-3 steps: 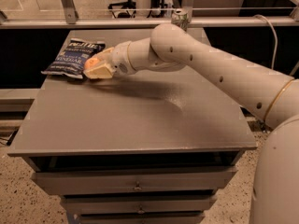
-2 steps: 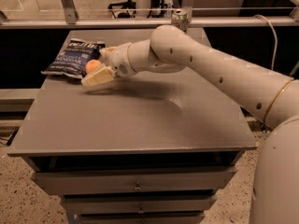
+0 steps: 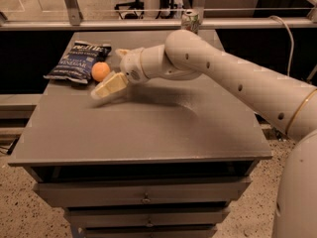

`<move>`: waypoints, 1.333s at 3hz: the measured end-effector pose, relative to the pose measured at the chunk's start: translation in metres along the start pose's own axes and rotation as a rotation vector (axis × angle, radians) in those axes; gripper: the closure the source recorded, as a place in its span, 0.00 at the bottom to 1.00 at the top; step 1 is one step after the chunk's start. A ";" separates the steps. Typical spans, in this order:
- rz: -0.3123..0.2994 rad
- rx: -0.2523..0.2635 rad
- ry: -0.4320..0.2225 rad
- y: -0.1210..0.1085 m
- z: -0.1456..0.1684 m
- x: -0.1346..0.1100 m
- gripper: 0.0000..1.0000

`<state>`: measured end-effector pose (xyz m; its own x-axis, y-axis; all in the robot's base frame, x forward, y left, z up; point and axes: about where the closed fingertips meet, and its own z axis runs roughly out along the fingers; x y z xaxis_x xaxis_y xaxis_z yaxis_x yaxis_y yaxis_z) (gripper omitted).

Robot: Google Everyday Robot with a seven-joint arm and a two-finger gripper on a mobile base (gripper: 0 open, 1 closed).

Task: Move orange near blue chip bag

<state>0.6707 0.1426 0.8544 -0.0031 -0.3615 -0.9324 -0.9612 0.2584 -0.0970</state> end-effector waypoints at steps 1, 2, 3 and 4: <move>-0.018 0.024 -0.036 -0.010 -0.038 -0.002 0.00; -0.057 0.060 -0.070 -0.024 -0.091 -0.004 0.00; -0.101 0.110 -0.080 -0.032 -0.161 -0.001 0.00; -0.106 0.122 -0.079 -0.034 -0.179 0.002 0.00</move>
Offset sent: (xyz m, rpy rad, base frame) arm -0.0055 -0.1835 0.0757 0.0757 -0.1975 -0.0711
